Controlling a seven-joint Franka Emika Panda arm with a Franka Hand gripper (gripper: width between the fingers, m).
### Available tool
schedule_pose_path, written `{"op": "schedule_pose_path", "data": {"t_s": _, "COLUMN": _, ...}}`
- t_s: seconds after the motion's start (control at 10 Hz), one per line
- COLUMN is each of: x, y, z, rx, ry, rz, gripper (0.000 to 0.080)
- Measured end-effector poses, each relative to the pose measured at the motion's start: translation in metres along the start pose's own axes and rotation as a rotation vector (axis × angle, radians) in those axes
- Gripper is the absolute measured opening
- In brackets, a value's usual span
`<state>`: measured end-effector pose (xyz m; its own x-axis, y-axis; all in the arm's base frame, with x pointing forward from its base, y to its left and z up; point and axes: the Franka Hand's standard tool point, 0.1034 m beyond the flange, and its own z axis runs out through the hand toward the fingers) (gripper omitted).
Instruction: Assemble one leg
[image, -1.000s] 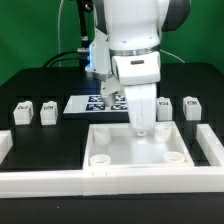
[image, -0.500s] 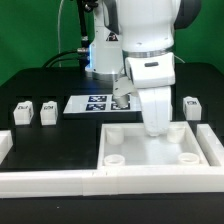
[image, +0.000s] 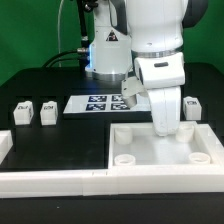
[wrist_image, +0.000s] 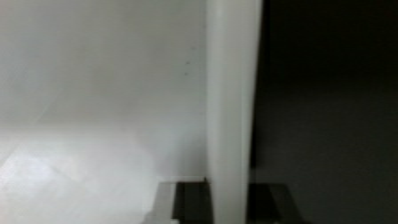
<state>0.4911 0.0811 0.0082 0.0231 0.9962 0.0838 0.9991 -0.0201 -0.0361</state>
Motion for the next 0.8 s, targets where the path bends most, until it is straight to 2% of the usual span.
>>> {"op": "schedule_pose_path", "data": {"t_s": 0.1, "x": -0.0003, "y": -0.0005, "z": 0.0007, "rx": 0.001, "ry": 0.000, "rz": 0.001, "gripper": 0.0061}}
{"op": "schedule_pose_path", "data": {"t_s": 0.4, "x": -0.0013, "y": -0.0007, "z": 0.0011, "rx": 0.002, "ry": 0.000, "rz": 0.003, "gripper": 0.0497}}
{"op": "schedule_pose_path", "data": {"t_s": 0.5, "x": -0.0016, "y": -0.0007, "z": 0.0012, "rx": 0.003, "ry": 0.000, "rz": 0.003, "gripper": 0.0497}}
{"op": "schedule_pose_path", "data": {"t_s": 0.6, "x": -0.0017, "y": -0.0008, "z": 0.0012, "rx": 0.003, "ry": 0.000, "rz": 0.003, "gripper": 0.0620}}
{"op": "schedule_pose_path", "data": {"t_s": 0.8, "x": -0.0021, "y": -0.0008, "z": 0.0014, "rx": 0.003, "ry": 0.000, "rz": 0.004, "gripper": 0.0640}}
